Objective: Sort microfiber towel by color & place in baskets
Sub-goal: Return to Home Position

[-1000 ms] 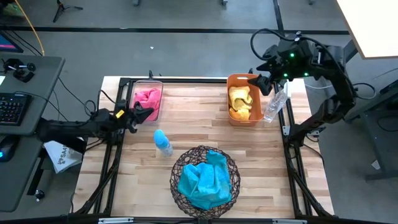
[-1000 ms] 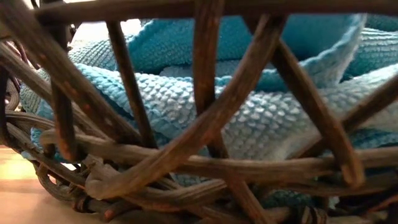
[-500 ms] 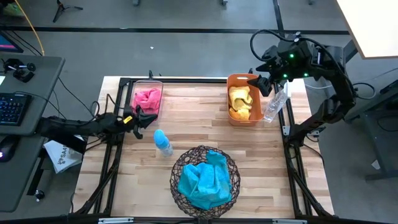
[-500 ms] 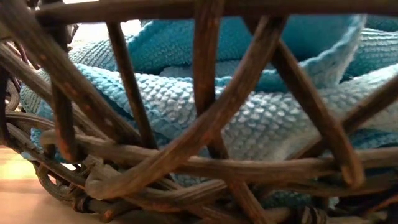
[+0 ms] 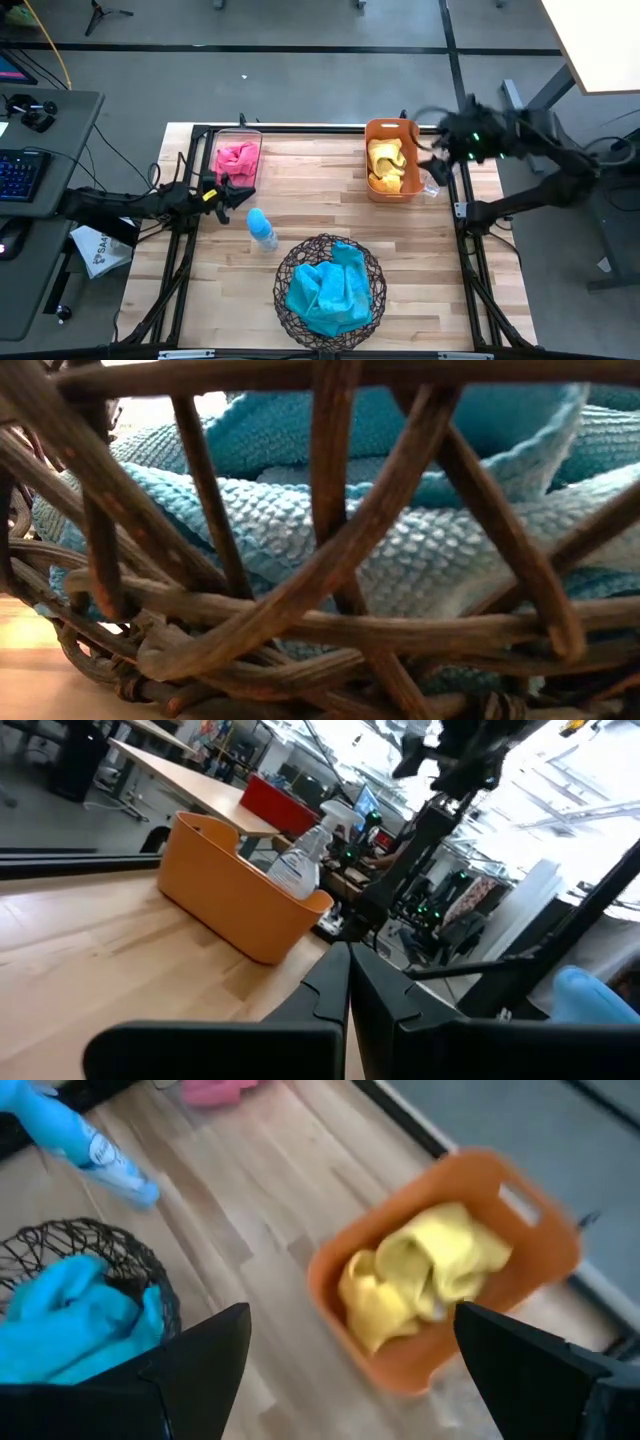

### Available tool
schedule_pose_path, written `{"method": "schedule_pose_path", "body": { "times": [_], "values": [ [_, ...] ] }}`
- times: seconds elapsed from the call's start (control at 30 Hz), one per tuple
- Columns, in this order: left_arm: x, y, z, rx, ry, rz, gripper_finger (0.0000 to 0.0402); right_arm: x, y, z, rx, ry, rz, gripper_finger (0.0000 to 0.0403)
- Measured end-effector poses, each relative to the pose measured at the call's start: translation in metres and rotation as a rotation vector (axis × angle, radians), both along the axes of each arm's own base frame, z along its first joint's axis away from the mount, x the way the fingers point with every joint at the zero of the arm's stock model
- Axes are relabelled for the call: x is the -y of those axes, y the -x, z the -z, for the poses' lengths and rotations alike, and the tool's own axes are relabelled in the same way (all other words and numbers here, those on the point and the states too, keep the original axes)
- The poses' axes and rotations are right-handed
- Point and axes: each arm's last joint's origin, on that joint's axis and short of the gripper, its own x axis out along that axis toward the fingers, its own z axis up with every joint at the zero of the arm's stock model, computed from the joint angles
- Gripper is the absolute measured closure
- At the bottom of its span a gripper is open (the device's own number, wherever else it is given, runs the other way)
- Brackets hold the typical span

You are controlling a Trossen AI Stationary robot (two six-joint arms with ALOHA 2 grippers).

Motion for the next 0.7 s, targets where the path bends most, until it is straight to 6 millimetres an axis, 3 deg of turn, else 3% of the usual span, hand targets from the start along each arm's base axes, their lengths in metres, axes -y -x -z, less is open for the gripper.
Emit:
{"method": "schedule_pose_path", "body": {
  "times": [0.13,0.27,0.53,0.7],
  "values": [
    [0.000,0.000,0.000,-0.003,-0.001,0.009,0.0401,-0.012,0.025,0.047,0.130,-0.086,0.061,0.0057],
    [0.000,0.000,0.003,-0.033,-0.001,0.010,0.0401,-0.019,0.033,0.103,0.317,-0.166,0.086,0.0057],
    [0.000,0.000,0.006,-0.062,-0.001,0.010,0.0401,-0.025,-0.006,0.199,0.760,-0.218,0.006,0.0057],
    [0.000,0.000,0.006,-0.062,-0.001,0.010,0.0401,-0.024,-0.021,0.225,0.920,-0.124,-0.058,0.0057]
  ]
}}
